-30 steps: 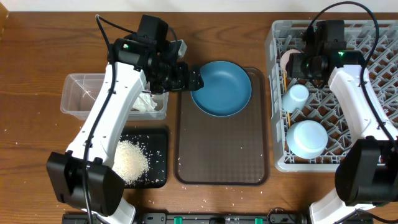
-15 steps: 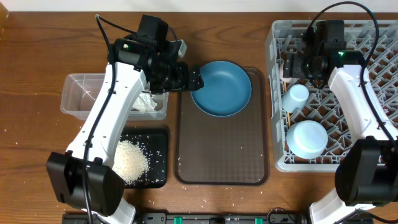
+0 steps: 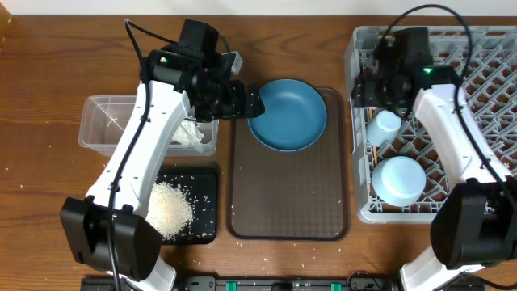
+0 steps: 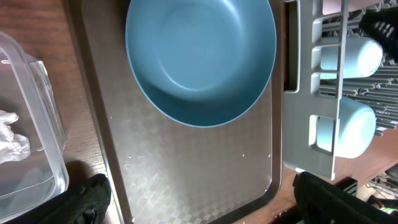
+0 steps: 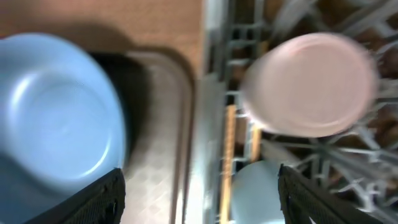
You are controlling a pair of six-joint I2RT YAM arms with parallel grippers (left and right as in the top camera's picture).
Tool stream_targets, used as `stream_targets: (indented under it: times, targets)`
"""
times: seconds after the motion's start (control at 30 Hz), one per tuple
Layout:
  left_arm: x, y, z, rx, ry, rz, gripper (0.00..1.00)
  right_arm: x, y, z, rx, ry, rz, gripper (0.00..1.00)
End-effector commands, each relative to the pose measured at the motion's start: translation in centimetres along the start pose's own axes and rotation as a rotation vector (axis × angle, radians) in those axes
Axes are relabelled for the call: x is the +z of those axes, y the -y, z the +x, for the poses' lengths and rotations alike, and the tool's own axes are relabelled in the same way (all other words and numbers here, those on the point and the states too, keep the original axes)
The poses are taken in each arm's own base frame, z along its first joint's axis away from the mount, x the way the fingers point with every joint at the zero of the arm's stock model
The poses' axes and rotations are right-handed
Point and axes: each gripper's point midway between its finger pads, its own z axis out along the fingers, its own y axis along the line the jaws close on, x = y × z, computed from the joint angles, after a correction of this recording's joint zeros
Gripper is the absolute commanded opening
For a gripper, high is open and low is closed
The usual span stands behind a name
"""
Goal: Sort waste into correct bins and load items into the dishwasher rack
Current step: 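Push the pink cup down into the rack slot and open the right gripper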
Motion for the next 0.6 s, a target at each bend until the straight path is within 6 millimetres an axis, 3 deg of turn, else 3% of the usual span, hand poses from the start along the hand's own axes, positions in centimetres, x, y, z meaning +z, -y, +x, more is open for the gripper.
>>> stream_targets:
  times: [0.0,0.23,0.57]
  targets:
    - [-0.1,-0.2,-0.2,0.005,0.005,-0.012,0.96,-1.0,-2.1,0.3,-0.040,-0.001,-0.033,0.76]
    - [-0.1,-0.2,-0.2,0.005,0.005,-0.012,0.96,-1.0,-2.2,3.0,-0.062,-0.105,0.024,0.72]
    - [-0.1,-0.2,-0.2,0.005,0.005,-0.012,0.96,-1.2,-1.9,4.9,-0.057,-0.179,0.037,0.55]
